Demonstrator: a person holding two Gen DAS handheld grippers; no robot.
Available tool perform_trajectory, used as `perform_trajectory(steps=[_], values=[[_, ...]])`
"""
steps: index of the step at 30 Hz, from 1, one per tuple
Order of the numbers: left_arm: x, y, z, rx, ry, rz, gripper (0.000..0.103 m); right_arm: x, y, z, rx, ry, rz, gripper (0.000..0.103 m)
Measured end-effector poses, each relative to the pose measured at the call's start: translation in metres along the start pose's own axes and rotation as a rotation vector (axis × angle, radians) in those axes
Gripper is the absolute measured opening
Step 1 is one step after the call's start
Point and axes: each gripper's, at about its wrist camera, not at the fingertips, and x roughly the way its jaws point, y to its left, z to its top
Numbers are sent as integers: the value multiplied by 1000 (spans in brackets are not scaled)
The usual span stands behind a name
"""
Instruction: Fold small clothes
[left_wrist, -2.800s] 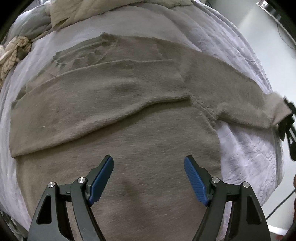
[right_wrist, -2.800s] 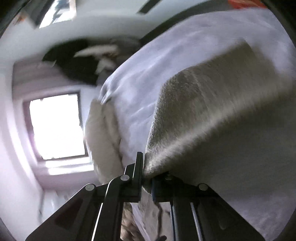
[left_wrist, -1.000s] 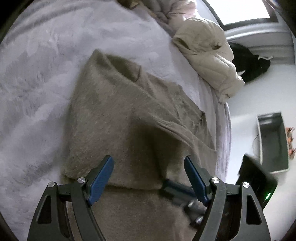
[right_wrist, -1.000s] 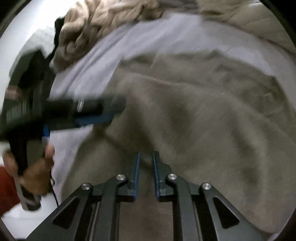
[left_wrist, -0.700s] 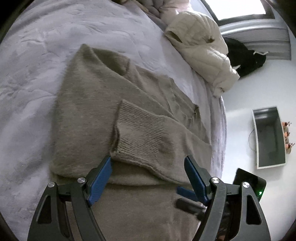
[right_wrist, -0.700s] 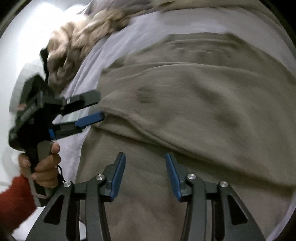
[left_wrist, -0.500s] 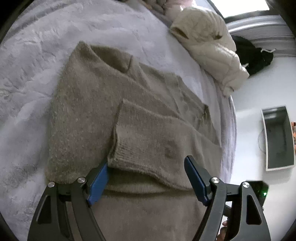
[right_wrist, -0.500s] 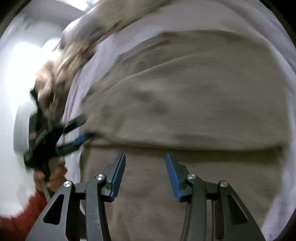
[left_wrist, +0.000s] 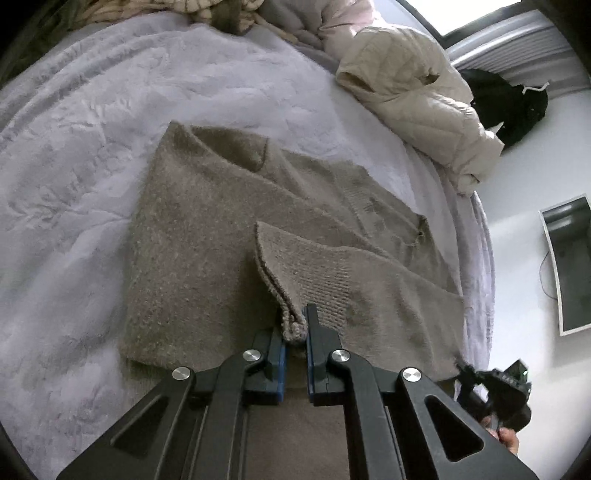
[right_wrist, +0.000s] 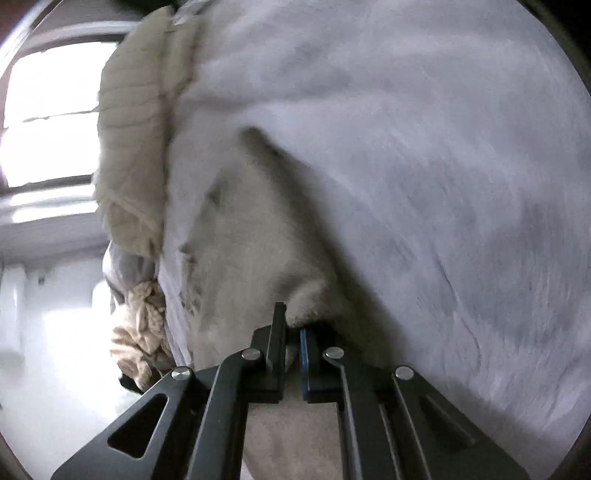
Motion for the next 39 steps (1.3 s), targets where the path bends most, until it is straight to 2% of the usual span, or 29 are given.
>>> perform_trajectory(steps=[4, 7, 9, 13, 15, 16, 17, 18, 19, 21, 27, 29, 30, 31, 32, 33, 36, 39], values=[[-1, -4, -7, 55, 0, 40, 9, -5, 24, 14, -189, 31, -45, 6], [12, 5, -15, 59, 32, 91, 9, 8, 16, 13, -264, 87, -148, 6], [12, 8, -19, 65, 33, 107, 9, 13, 1, 13, -261, 132, -167, 7], [-2, 4, -22, 110, 17, 180, 11, 6, 0, 10, -230, 131, -150, 15], [-11, 8, -22, 112, 22, 247, 26, -3, 0, 7, -255, 144, -165, 24], [-16, 11, -22, 108, 17, 272, 46, -5, 2, 5, -271, 149, -174, 29], [-23, 15, -21, 106, 3, 280, 60, -9, 5, 4, -289, 145, -184, 46], [-30, 17, -19, 108, -18, 289, 83, -14, 6, 4, -303, 135, -198, 62], [-36, 20, -17, 117, -42, 303, 84, -19, 8, 4, -317, 122, -200, 63], [-39, 29, -9, 126, -30, 302, 84, -24, 6, 9, -318, 118, -190, 63], [-13, 62, 5, 33, 98, 164, 84, -9, -11, 24, -256, 150, -142, 63], [-6, 64, 5, 24, 115, 147, 66, -6, -13, 27, -234, 150, -112, 63], [-1, 63, 5, 27, 128, 156, 49, -4, -15, 30, -218, 155, -91, 62], [1, 63, 4, 27, 133, 177, 39, -2, -17, 32, -203, 161, -79, 59], [-1, 63, 4, 19, 124, 163, 28, 0, -18, 34, -190, 169, -91, 31], [-3, 62, 5, 10, 121, 145, 20, 3, -17, 35, -189, 192, -108, 16], [-19, 57, 4, 40, 77, 148, 20, -8, 5, 33, -291, 178, -107, 16], [-21, 62, 1, 66, 80, 160, 20, -13, 13, 31, -358, 173, -127, 15]])
